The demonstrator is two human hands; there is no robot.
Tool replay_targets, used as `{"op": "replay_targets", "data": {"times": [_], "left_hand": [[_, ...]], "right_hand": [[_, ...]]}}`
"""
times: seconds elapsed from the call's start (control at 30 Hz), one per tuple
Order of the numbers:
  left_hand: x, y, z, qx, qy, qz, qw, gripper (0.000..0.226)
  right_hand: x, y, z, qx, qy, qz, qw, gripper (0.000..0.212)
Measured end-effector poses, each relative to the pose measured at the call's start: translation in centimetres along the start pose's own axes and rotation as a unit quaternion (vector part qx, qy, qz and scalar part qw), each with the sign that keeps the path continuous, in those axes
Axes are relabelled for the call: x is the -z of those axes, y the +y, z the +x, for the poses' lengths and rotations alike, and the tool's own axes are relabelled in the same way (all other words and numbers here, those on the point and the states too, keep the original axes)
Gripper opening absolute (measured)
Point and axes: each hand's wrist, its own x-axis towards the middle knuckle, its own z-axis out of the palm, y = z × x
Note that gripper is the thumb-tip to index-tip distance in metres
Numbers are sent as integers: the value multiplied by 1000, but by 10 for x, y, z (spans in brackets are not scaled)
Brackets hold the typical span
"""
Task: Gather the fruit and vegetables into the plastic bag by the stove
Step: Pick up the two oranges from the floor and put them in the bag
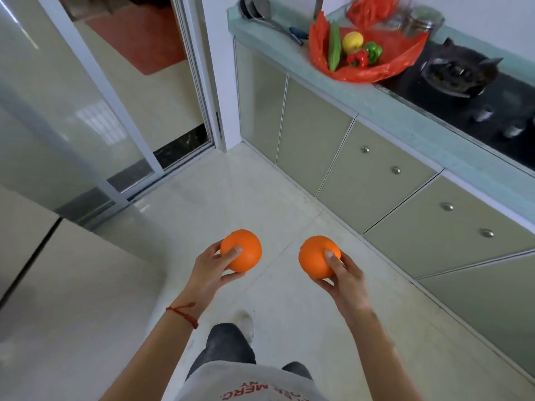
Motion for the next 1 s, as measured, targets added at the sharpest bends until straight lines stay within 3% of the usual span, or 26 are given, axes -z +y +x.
{"op": "replay_targets", "data": {"times": [0.1,0.47,0.67,0.87,1.0], "left_hand": [[-14,40,42,-7,-2,7,1000,61],[-101,139,174,-19,-21,17,999,53],[-170,195,238,-15,-14,13,1000,52],[-231,244,288,-27,-30,27,999,53],[-259,274,328,-30,-54,44,997,47]], "right_hand": [[-20,-31,38,2,15,12,1000,37],[-45,-130,170,4,6,40,999,35],[-46,-209,253,20,-4,39,999,21],[-49,-275,321,24,13,54,998,37],[-55,-305,358,38,14,64,997,30]]}}
